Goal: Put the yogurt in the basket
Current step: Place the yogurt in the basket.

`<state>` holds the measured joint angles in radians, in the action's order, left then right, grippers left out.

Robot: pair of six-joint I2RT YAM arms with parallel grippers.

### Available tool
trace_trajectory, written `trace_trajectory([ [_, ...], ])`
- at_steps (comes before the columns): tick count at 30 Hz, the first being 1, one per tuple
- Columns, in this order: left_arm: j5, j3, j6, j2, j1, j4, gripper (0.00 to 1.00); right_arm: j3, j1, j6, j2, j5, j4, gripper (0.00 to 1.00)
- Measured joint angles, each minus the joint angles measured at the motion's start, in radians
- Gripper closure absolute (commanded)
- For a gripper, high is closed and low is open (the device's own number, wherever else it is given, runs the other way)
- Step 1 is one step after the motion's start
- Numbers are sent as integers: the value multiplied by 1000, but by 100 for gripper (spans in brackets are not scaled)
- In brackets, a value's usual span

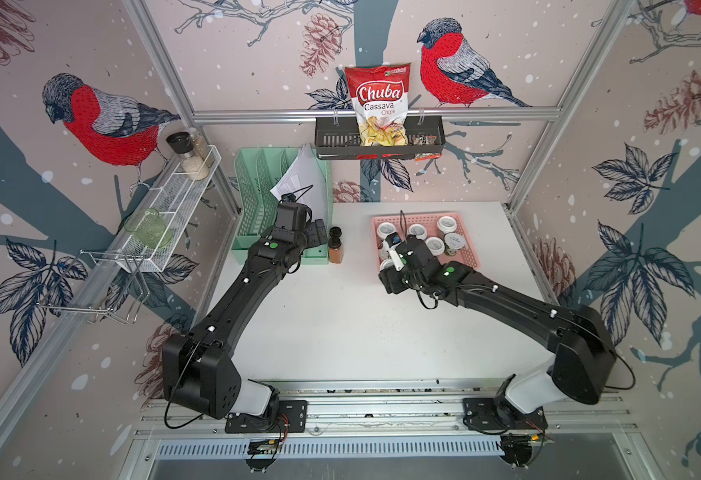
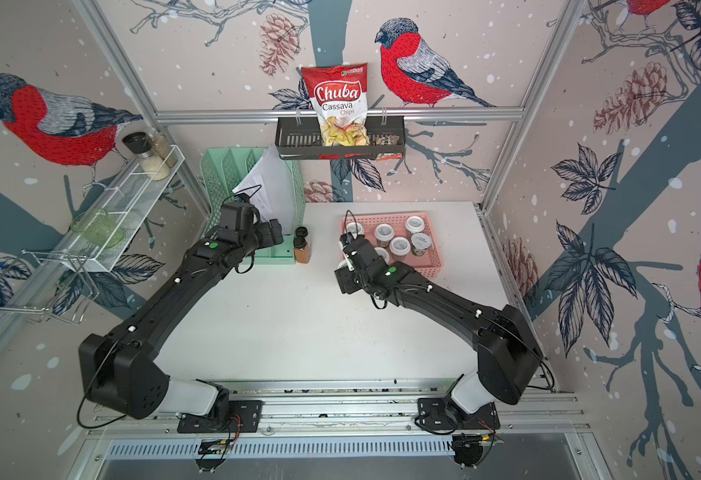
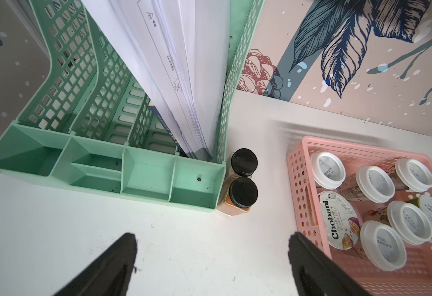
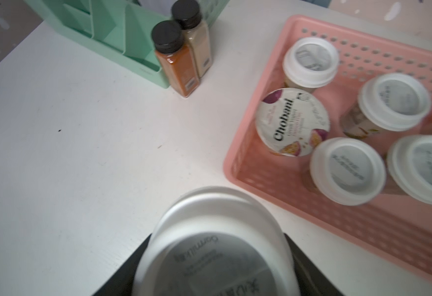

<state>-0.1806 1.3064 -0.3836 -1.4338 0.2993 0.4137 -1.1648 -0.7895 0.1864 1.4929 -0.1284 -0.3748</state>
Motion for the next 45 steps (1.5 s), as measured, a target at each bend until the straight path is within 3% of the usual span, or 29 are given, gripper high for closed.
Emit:
trace_trajectory([
  [7,1,18,18,5,9,12,4,65,208,26,-98,-17,-8,25],
  [17,-6,-66,26,22,10,7,4,126,426,50,-100,-16,8,25],
  [28,-7,-98,39,40,10,-25,4,108,515,48,-29,-18,89,24],
  [45,-21,-117,42,56,10,-37,4,139,529,55,61,-60,215,24],
])
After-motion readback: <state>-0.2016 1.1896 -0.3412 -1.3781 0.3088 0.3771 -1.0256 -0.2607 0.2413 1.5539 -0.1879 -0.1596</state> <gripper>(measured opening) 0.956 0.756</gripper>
